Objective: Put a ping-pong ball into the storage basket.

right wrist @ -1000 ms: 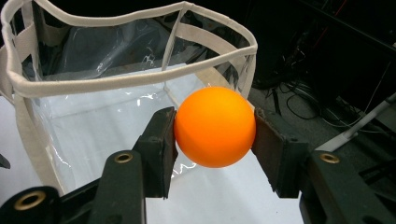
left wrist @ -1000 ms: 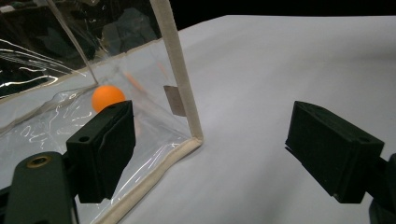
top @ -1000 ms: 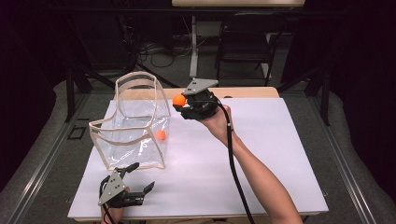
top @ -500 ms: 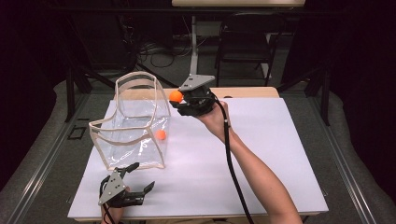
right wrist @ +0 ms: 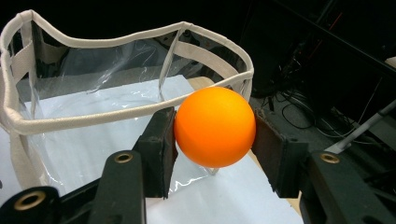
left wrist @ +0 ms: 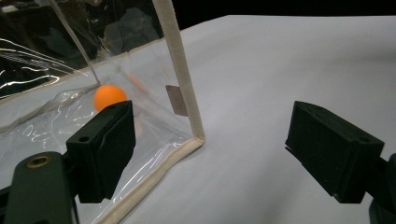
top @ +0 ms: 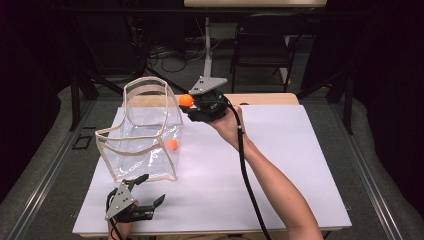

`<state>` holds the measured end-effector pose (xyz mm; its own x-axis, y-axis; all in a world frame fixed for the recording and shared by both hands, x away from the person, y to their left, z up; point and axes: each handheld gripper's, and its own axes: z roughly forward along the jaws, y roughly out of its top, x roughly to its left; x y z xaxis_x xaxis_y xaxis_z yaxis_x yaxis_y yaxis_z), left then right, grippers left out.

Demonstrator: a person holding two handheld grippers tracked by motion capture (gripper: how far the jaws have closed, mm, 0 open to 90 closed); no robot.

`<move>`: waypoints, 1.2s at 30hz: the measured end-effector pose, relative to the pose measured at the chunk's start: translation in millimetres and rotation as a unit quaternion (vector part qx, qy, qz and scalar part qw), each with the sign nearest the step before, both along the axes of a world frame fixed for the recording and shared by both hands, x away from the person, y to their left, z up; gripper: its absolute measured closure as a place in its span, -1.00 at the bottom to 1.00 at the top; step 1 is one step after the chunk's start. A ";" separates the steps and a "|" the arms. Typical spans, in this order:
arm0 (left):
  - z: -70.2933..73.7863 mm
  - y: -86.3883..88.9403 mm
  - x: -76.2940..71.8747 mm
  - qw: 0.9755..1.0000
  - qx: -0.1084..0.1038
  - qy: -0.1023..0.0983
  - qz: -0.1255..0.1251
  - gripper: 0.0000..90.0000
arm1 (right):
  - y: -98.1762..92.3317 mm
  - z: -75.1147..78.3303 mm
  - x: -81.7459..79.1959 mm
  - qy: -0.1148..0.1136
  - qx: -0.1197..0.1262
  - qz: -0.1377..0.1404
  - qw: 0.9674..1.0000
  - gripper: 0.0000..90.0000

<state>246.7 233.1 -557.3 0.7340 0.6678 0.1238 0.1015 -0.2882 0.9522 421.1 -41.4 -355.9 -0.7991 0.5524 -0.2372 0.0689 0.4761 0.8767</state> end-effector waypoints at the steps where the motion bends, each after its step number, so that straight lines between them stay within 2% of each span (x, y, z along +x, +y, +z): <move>1: 0.1 -0.2 0.0 1.000 0.000 0.000 0.000 -0.65 | 0.1 0.1 0.3 0.000 0.001 0.000 1.000 0.11; 36: 0.1 0.0 -0.1 1.000 0.000 -0.001 0.000 -0.65 | 21.9 5.2 0.5 -0.019 0.009 0.012 1.000 0.11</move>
